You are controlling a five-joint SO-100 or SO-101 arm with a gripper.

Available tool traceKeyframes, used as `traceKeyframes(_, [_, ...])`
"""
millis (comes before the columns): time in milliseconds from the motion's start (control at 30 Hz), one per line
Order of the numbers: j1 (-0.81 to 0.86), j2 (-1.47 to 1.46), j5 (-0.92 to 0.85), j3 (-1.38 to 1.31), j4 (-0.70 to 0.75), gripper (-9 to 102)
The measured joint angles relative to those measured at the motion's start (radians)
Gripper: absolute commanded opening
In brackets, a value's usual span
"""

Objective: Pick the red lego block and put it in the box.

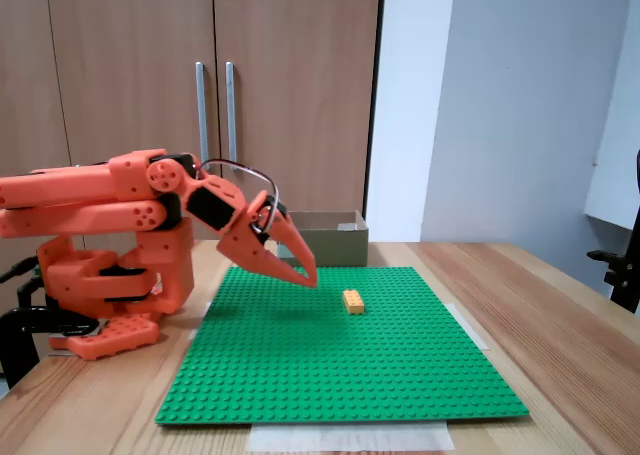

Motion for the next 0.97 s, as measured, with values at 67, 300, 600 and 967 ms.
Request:
traceKeyframes(67, [0.000,0.000,0.000,0.000,0.002,-1])
traceKeyframes(300, [0.002,0.009,0.000,0.000,0.011,-1])
traceKeyframes(600, [0.002,0.026,-0.008,0.000,0.035,-1])
traceKeyframes(967, [0.002,0.026,-0.014,0.000,0.037,-1])
